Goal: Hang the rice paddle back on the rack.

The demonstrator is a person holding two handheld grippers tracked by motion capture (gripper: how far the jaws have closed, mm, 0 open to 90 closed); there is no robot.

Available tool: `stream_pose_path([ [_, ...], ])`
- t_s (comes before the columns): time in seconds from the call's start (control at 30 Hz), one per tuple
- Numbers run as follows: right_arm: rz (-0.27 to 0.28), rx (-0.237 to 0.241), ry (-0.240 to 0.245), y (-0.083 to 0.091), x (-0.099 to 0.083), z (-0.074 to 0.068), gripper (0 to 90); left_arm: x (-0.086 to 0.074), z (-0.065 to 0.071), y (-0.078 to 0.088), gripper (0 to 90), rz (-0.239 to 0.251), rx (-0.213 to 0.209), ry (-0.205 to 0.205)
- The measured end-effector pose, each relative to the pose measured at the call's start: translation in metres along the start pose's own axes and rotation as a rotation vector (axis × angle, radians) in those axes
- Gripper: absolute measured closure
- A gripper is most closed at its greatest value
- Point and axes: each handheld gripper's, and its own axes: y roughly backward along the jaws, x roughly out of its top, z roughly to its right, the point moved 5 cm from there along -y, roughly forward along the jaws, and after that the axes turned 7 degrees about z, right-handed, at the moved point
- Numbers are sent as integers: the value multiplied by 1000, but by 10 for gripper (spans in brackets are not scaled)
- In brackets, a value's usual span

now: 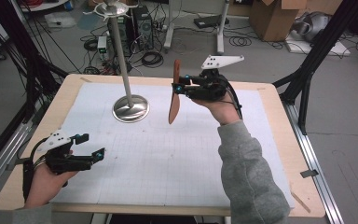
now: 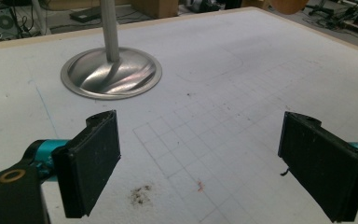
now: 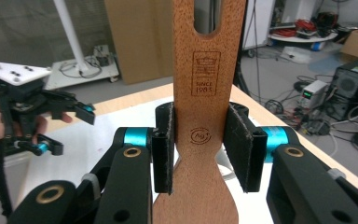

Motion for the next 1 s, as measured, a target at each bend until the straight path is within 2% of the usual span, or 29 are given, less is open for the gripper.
stream_pose_path([
  [0.4, -5, -8, 35, -20, 22, 4, 650, -1, -4, 2, 130, -6, 2, 12],
  [1.0, 3, -28, 24, -42, 50, 11, 650, -1, -4, -3, 131, -8, -8, 15],
])
